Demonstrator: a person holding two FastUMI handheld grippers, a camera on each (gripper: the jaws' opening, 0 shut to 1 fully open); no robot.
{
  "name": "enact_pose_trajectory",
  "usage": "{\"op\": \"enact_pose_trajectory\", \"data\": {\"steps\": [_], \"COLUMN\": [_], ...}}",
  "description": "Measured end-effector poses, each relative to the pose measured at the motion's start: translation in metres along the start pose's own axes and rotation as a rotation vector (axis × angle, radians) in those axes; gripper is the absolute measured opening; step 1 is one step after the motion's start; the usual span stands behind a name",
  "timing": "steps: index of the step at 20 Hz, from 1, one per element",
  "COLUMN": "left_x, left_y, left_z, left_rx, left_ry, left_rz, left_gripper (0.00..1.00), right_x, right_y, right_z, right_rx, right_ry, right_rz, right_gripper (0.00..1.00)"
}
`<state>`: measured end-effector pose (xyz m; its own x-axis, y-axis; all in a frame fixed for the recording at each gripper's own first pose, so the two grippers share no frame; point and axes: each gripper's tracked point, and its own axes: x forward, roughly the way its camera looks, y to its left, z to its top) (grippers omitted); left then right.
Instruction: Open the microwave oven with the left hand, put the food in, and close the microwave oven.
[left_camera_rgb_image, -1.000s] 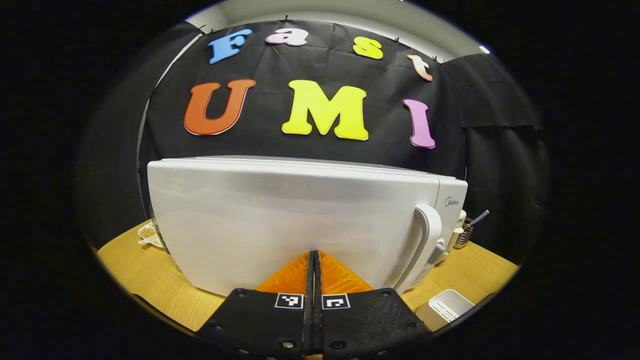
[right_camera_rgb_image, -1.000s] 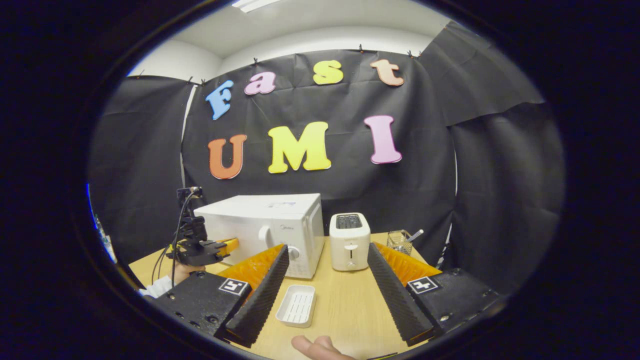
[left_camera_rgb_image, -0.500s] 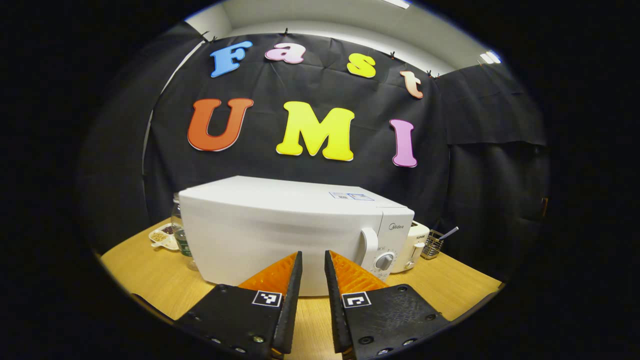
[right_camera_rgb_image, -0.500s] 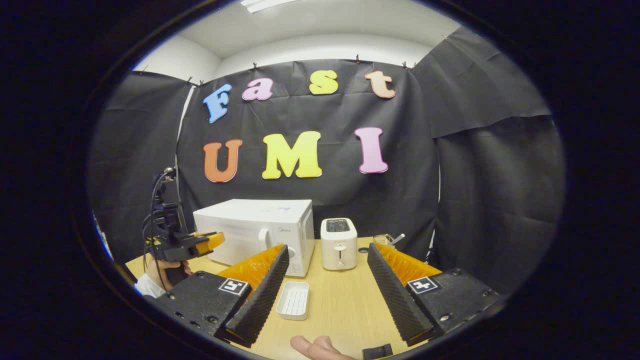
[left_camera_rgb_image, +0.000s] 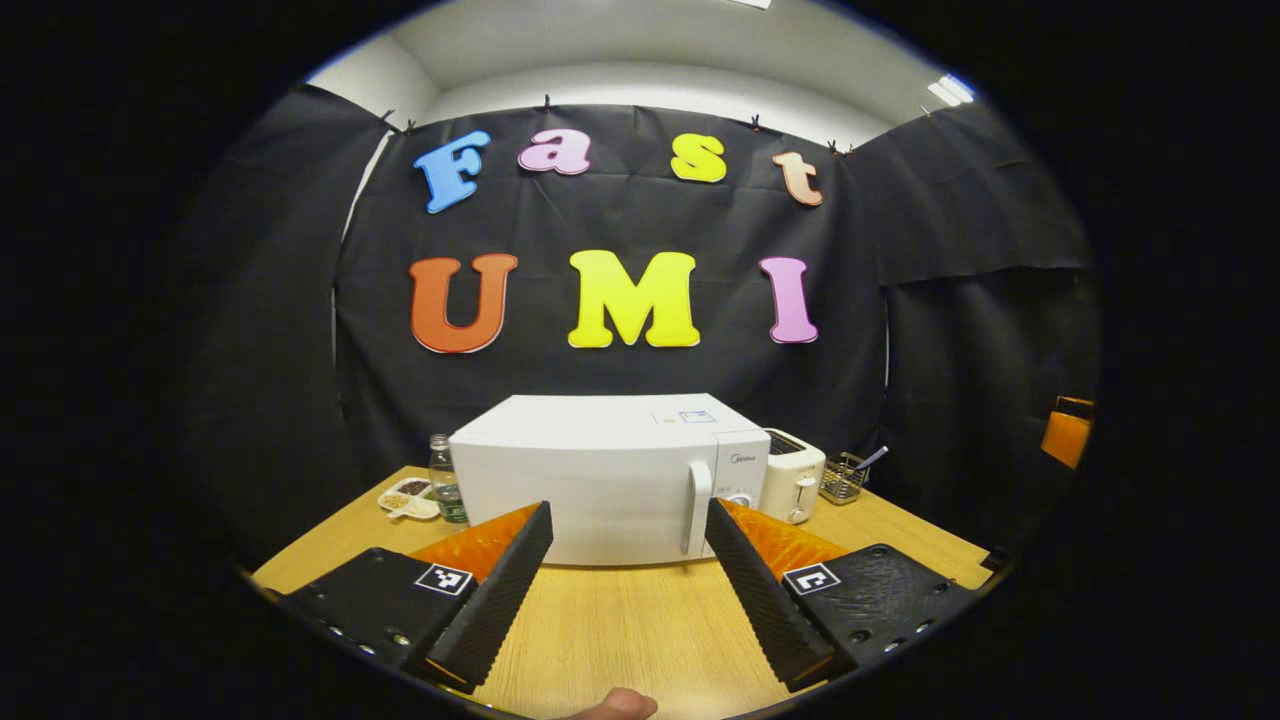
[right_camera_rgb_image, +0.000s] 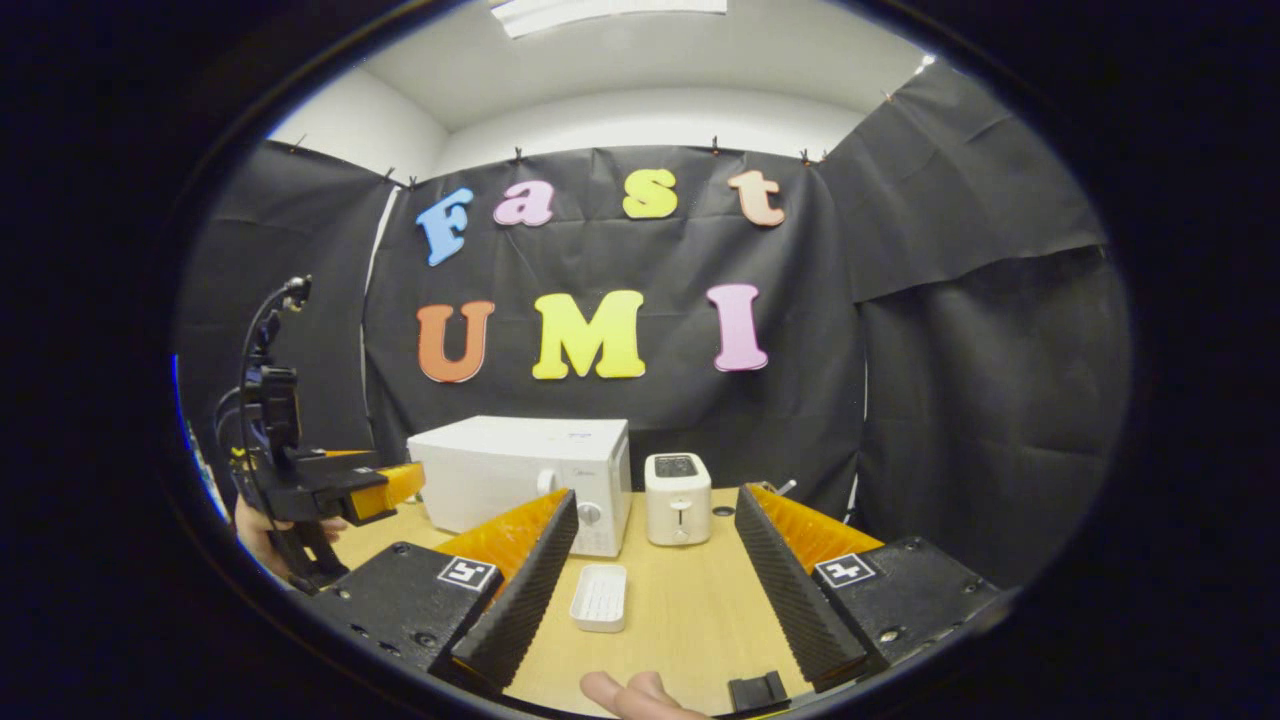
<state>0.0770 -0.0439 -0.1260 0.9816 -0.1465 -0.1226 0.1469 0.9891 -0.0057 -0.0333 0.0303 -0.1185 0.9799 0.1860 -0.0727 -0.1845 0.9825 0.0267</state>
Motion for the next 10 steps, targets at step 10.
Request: {"op": "enact_pose_trajectory", "data": {"steps": [10], "left_x": [-0.123], "left_y": [0.020], "left_z": [0.060], "left_rx": [-0.016], "left_ry": [-0.132], "left_rz": [0.074], "left_gripper": [0.96], "right_x": [-0.031], "right_y": [0.046], "right_z": [0.024], "right_rx": [0.039], "right_ry": [-0.046], "right_rz": [0.035], "right_gripper": [1.00]}}
